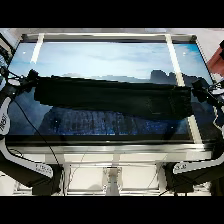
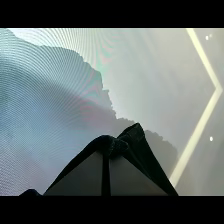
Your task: Fold the clothes and pants, and hang the long-sleeved shirts on hangers.
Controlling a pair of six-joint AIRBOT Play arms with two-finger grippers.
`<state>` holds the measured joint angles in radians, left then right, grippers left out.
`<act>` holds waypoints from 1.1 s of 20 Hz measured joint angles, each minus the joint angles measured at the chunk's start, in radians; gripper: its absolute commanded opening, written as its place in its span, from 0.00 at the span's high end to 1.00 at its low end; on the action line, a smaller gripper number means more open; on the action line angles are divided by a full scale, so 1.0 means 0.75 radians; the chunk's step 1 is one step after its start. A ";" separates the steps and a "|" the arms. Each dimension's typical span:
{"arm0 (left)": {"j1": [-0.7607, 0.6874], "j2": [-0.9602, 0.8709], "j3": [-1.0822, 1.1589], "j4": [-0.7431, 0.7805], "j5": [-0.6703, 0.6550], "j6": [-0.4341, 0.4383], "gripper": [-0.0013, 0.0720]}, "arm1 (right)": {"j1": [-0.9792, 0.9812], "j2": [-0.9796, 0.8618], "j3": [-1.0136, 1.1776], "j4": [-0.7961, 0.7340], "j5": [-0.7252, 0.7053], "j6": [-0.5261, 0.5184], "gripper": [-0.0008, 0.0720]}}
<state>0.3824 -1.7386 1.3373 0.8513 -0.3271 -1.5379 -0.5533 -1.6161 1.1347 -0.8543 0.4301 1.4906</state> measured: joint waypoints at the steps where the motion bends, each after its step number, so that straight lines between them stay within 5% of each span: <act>1: -0.003 -0.006 0.000 0.000 0.006 0.000 0.95 | 0.001 -0.004 0.000 0.005 -0.005 0.001 0.95; 6: -0.023 -0.045 0.019 0.000 0.009 0.019 0.93 | 0.002 -0.012 0.000 0.014 -0.041 0.001 0.92; 8: -0.043 -0.066 0.050 0.000 0.005 0.041 0.63 | 0.002 -0.012 0.000 0.014 -0.056 0.001 0.72; 9: -0.054 -0.075 0.069 0.000 0.001 0.052 0.58 | 0.002 -0.012 0.001 0.014 -0.066 0.001 0.66; 14: -0.081 -0.093 0.179 0.000 -0.068 0.085 0.57 | -0.006 -0.009 0.072 -0.006 0.019 -0.041 0.54; 16: -0.074 -0.092 0.228 0.001 -0.138 0.116 0.44 | -0.015 -0.005 0.142 -0.042 0.102 -0.063 0.54; 22: -0.007 0.021 0.302 0.001 -0.405 0.287 0.44 | -0.026 0.039 0.401 -0.135 0.515 -0.148 0.56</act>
<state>0.3771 -1.7226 1.5639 0.8520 -0.6312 -1.3224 -0.5728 -1.5867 1.4353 -0.9558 0.8165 1.3800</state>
